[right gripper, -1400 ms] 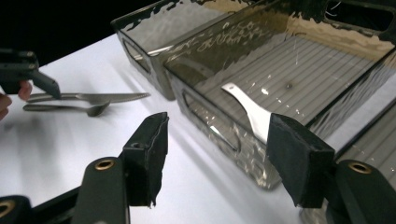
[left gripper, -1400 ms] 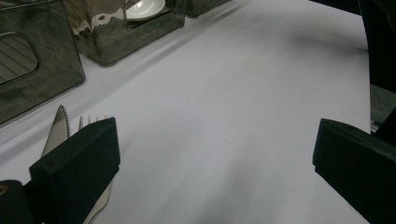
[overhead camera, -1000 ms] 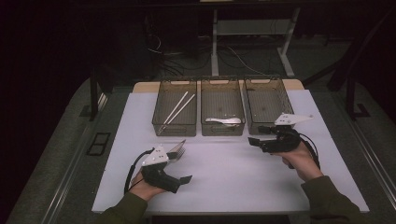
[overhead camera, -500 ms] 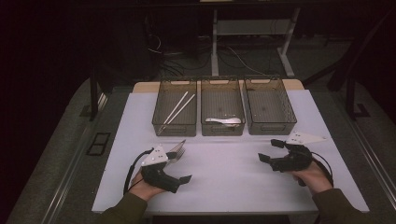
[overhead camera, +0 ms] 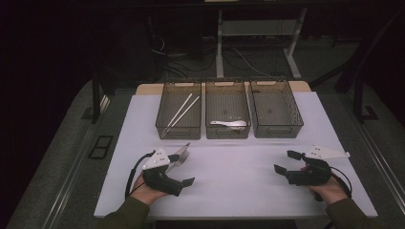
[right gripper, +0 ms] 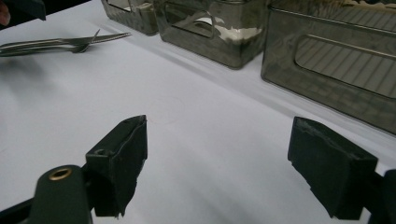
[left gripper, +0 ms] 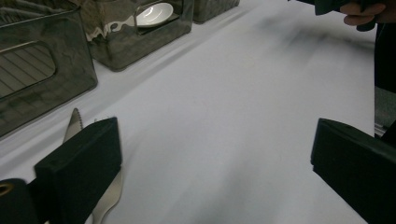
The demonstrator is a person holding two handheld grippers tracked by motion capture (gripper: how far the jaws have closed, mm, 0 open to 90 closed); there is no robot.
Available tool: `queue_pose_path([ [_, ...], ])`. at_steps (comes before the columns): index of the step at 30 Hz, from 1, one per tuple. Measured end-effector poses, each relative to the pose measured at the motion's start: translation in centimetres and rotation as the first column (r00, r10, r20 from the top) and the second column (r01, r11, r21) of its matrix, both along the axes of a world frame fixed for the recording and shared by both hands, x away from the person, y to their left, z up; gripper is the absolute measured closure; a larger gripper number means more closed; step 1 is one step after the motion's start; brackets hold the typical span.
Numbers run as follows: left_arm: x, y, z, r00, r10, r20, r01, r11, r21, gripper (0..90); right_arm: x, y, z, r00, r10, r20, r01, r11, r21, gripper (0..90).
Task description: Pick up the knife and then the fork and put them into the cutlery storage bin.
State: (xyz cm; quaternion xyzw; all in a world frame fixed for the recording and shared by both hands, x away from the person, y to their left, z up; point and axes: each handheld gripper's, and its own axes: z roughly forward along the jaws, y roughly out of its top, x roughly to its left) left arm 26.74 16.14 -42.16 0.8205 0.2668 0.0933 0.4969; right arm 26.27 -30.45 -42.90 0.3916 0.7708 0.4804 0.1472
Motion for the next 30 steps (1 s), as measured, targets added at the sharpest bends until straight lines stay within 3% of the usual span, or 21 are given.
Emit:
queue_pose_path([
  [14,0.2,2.4,1.3,0.9989,0.046,0.005,-0.046,0.9984,0.031,21.4,-0.2,-0.3,0.0,1.0000,0.000,0.003,0.000,1.0000,0.004,19.8],
  [22,1.0,5.6,1.3,0.9943,0.104,-0.024,-0.102,0.9923,0.070,45.2,-0.2,-0.2,0.0,1.0000,-0.001,0.002,0.001,1.0000,0.001,19.8],
  [28,2.3,6.1,-0.3,0.9904,0.097,-0.098,-0.082,0.9860,0.145,61.0,-0.1,-0.2,0.0,1.0000,0.001,0.005,-0.001,1.0000,-0.001,19.9],
  [30,2.6,5.7,-0.9,0.9894,0.094,-0.111,-0.071,0.9783,0.195,64.0,-0.1,-0.2,0.0,1.0000,0.002,0.006,-0.002,1.0000,-0.003,19.9],
])
